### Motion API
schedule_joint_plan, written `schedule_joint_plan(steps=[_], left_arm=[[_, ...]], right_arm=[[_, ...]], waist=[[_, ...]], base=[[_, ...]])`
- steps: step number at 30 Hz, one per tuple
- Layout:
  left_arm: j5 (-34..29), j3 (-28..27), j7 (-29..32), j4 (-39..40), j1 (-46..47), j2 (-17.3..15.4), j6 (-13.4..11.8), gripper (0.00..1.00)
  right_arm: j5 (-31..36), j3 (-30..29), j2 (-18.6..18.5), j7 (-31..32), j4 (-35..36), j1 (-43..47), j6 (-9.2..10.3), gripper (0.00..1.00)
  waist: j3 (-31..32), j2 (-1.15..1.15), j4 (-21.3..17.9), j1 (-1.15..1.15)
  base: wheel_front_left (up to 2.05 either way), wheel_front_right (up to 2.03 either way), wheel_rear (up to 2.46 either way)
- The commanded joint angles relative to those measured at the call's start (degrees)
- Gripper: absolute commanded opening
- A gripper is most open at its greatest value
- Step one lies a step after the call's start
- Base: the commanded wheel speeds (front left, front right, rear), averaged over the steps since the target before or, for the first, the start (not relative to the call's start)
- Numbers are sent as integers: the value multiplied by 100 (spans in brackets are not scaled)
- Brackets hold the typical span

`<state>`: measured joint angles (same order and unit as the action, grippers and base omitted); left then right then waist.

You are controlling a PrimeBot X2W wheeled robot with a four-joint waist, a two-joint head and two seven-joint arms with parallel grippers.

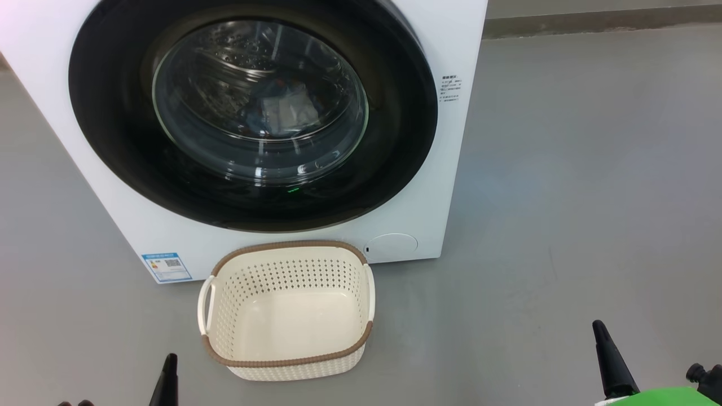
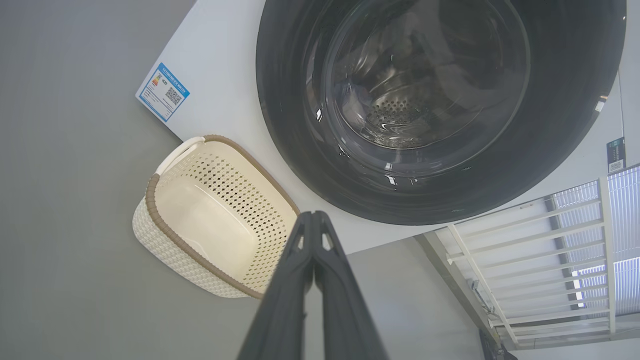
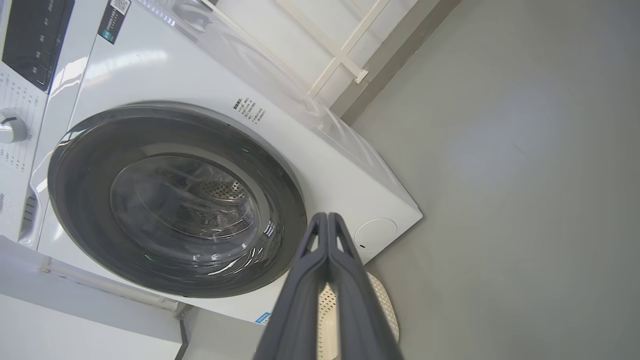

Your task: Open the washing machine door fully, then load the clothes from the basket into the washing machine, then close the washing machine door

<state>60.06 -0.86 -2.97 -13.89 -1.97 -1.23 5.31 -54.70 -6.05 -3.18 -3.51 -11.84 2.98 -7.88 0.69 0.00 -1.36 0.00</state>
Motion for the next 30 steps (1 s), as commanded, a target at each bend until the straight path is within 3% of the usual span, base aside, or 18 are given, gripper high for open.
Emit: schedule_joint_plan(steps=[1,30], left_arm=[[184,-154,44,111,267,-105,37,0],[1763,-368,514,44,554,-136,131,0]], right_arm=[[-242,56,-38,46,116,-281,22,0],[-2091,28,-22,523,-57,-610,31,0]], waist=[[-3,0,4,0],[-46,0,73,0]], base=[[0,0,0],[0,0,0]])
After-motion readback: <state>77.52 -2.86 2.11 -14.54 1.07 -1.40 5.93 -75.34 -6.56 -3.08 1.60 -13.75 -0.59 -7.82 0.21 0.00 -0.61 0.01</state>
